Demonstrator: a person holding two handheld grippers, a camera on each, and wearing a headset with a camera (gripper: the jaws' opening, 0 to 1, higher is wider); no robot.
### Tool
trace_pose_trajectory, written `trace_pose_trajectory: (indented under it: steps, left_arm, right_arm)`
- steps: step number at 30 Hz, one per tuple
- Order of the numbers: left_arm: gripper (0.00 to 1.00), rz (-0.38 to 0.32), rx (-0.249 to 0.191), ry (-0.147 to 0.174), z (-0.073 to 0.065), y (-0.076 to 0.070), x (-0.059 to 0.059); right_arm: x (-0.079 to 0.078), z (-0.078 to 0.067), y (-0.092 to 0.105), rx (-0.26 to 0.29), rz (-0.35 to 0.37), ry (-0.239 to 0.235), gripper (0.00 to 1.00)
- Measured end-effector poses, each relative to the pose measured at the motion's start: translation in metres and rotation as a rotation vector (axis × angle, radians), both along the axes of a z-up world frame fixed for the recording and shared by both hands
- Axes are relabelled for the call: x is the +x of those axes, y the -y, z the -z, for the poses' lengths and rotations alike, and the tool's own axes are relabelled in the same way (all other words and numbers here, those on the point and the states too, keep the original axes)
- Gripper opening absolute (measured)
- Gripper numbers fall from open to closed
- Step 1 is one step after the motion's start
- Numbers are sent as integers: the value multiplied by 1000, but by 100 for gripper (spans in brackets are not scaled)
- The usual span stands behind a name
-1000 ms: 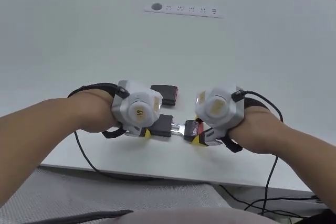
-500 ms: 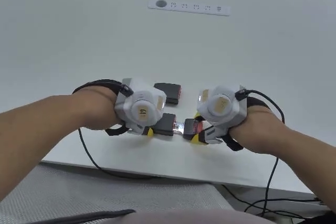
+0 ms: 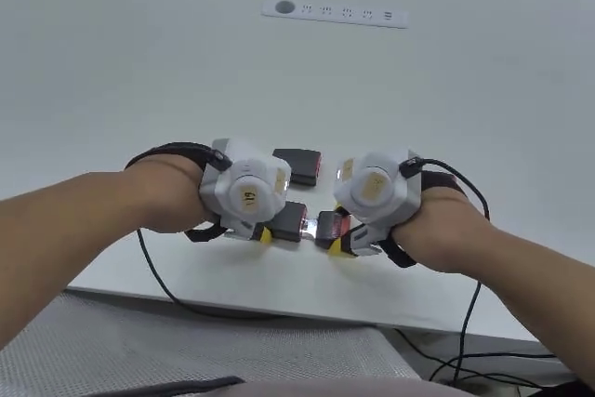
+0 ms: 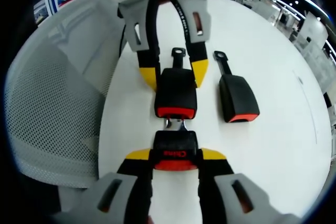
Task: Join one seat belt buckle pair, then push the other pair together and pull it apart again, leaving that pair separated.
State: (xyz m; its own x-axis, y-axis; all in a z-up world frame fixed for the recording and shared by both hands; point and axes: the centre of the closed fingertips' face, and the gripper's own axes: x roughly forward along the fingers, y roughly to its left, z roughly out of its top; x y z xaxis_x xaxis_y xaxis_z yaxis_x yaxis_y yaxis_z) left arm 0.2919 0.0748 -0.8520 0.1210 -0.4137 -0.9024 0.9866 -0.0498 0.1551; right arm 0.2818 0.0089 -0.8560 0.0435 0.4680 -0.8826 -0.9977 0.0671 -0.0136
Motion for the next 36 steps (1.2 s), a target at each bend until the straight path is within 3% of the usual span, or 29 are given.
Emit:
trace_pose_trajectory:
  steps: [9, 19, 28, 29, 30, 31, 32, 36]
  left_arm:
    - [32, -2, 3, -6, 0, 0, 0]
    - [32, 30, 37, -18, 1, 1, 0]
    - [32, 24, 34, -13, 0, 0, -2]
    - [32, 24, 34, -13, 0, 0, -2]
    - [32, 97, 20, -5, -1, 8, -8]
    - [31, -14, 49, -35, 3, 1, -8]
    - [31, 40, 40, -19, 3, 5, -7]
    - [32, -6, 24, -16, 2, 1, -4]
  right_arm:
    - [1, 0, -4, 10, 16, 6, 31]
    - [2, 0, -4, -7, 21, 16, 31]
    - [2, -1, -5, 10, 35, 14, 31]
    - [1, -1, -6, 19, 37, 12, 30]
    - [-9, -3, -15, 58, 96, -45, 31]
    - [-2, -5, -17, 28, 17, 34, 31]
    - [-2, -6, -18, 15, 23, 35, 31]
    - [0, -5, -14, 52, 48, 24, 31]
